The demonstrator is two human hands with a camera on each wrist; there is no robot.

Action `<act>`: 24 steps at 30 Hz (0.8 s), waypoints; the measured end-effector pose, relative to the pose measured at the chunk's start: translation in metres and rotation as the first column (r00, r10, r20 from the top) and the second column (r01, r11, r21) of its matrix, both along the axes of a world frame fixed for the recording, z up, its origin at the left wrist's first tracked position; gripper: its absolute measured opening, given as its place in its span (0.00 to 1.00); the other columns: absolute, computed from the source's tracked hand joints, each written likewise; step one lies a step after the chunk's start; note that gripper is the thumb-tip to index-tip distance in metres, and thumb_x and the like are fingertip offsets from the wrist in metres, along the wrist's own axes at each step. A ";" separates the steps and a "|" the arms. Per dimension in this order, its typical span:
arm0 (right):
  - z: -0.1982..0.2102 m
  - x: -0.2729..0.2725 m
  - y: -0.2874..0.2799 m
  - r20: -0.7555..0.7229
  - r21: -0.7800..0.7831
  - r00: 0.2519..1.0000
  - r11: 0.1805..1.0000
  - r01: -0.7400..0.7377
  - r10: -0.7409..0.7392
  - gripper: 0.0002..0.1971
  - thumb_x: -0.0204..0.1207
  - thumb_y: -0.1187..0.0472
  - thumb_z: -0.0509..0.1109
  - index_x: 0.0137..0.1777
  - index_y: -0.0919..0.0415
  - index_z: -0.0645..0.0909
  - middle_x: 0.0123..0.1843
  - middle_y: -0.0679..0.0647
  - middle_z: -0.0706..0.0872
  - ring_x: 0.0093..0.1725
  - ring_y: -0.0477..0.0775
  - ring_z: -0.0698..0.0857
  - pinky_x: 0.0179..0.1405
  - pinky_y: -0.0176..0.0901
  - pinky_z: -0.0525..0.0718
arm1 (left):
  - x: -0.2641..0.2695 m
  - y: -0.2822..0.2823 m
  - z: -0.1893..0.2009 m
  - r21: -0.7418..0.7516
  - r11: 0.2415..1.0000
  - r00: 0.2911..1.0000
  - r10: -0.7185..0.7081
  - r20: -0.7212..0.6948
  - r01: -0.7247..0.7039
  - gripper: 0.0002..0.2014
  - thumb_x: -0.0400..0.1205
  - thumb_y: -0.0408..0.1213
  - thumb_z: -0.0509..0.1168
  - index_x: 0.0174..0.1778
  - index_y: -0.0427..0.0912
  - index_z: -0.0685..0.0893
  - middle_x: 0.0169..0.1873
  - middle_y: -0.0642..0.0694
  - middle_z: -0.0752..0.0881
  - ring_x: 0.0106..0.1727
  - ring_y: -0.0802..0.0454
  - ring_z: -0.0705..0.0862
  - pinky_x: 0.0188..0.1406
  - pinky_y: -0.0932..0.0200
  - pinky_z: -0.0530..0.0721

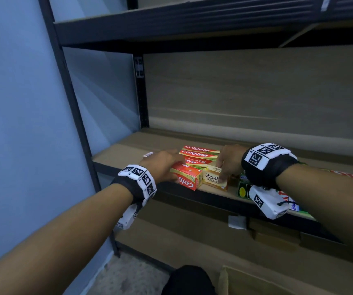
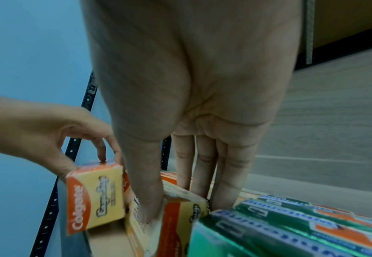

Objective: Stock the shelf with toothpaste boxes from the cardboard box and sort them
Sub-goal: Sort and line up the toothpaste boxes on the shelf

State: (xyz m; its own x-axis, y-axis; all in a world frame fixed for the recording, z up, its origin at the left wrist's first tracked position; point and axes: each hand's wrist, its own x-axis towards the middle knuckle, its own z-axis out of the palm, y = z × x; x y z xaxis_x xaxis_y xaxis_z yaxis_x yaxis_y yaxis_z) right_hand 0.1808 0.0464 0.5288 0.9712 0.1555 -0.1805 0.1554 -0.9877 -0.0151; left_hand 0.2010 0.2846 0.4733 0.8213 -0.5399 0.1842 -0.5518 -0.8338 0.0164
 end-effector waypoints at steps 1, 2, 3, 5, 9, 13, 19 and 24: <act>0.000 0.000 -0.001 0.000 -0.006 1.000 1.000 -0.001 0.001 0.22 0.65 0.50 0.85 0.58 0.56 0.89 0.56 0.51 0.90 0.54 0.52 0.87 0.53 0.45 0.87 | 0.000 -0.002 0.002 -0.013 1.000 1.000 -0.011 -0.006 0.011 0.28 0.71 0.50 0.79 0.65 0.52 0.79 0.60 0.50 0.81 0.59 0.48 0.81 0.58 0.47 0.83; 0.000 -0.001 -0.001 0.002 -0.015 1.000 1.000 -0.005 0.005 0.23 0.66 0.50 0.84 0.59 0.56 0.89 0.57 0.51 0.89 0.55 0.52 0.87 0.54 0.45 0.87 | -0.001 -0.003 0.004 -0.026 0.999 1.000 -0.024 -0.011 0.023 0.26 0.70 0.50 0.79 0.61 0.52 0.79 0.57 0.51 0.82 0.55 0.49 0.81 0.54 0.48 0.84; 0.000 -0.001 -0.001 0.007 -0.027 1.000 1.000 -0.010 0.011 0.23 0.66 0.50 0.84 0.60 0.57 0.88 0.58 0.52 0.88 0.57 0.53 0.86 0.55 0.46 0.87 | -0.001 -0.004 0.007 -0.042 0.999 0.999 -0.035 -0.012 0.035 0.25 0.69 0.51 0.80 0.59 0.53 0.79 0.54 0.52 0.82 0.52 0.50 0.81 0.51 0.49 0.84; -0.001 -0.003 0.000 0.025 -0.059 0.999 0.998 -0.031 0.032 0.25 0.67 0.49 0.84 0.62 0.57 0.87 0.61 0.52 0.87 0.59 0.54 0.85 0.58 0.47 0.87 | -0.003 -0.007 0.014 -0.094 0.995 0.999 -0.046 -0.009 0.045 0.23 0.70 0.50 0.80 0.57 0.53 0.80 0.53 0.53 0.84 0.52 0.51 0.82 0.50 0.51 0.84; -0.002 -0.003 -0.004 0.049 -0.051 0.994 0.995 -0.090 0.093 0.28 0.67 0.50 0.83 0.68 0.53 0.84 0.67 0.50 0.82 0.64 0.54 0.82 0.56 0.43 0.81 | -0.007 -0.008 0.030 -0.312 0.946 0.996 -0.094 -0.004 0.088 0.23 0.71 0.46 0.80 0.60 0.49 0.83 0.55 0.53 0.87 0.54 0.55 0.85 0.53 0.55 0.86; 0.000 -0.004 -0.007 0.093 0.097 0.987 0.985 -0.142 0.133 0.35 0.64 0.47 0.84 0.72 0.48 0.78 0.66 0.49 0.83 0.62 0.53 0.82 0.61 0.46 0.82 | -0.011 -0.007 0.044 -0.554 0.828 0.996 -0.087 0.021 0.085 0.21 0.70 0.46 0.81 0.57 0.52 0.84 0.49 0.59 0.87 0.51 0.62 0.86 0.50 0.61 0.86; 0.002 -0.012 0.004 0.141 0.433 0.972 0.870 -0.234 0.190 0.42 0.61 0.41 0.85 0.76 0.46 0.73 0.68 0.44 0.84 0.64 0.48 0.83 0.67 0.51 0.83 | -0.017 -0.009 0.055 -0.829 0.559 0.987 -0.125 -0.098 -0.011 0.24 0.69 0.47 0.82 0.56 0.47 0.80 0.52 0.50 0.88 0.52 0.53 0.90 0.45 0.46 0.92; 0.002 -0.016 0.018 0.153 0.500 0.966 0.827 -0.256 0.206 0.28 0.69 0.45 0.81 0.67 0.46 0.79 0.59 0.42 0.89 0.57 0.45 0.88 0.59 0.48 0.86 | -0.024 -0.006 0.053 -0.901 0.425 0.962 -0.201 -0.183 -0.083 0.29 0.68 0.47 0.82 0.60 0.46 0.77 0.60 0.46 0.86 0.57 0.47 0.90 0.47 0.36 0.91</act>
State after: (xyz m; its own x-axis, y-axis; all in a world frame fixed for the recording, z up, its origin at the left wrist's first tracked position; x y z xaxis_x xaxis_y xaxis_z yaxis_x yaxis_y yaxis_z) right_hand 0.1645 0.0642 0.5303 0.9030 0.4235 0.0728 0.4034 -0.7772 -0.4828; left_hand 0.1770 0.2784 0.5267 0.8829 -0.2318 0.4085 -0.4577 -0.2296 0.8590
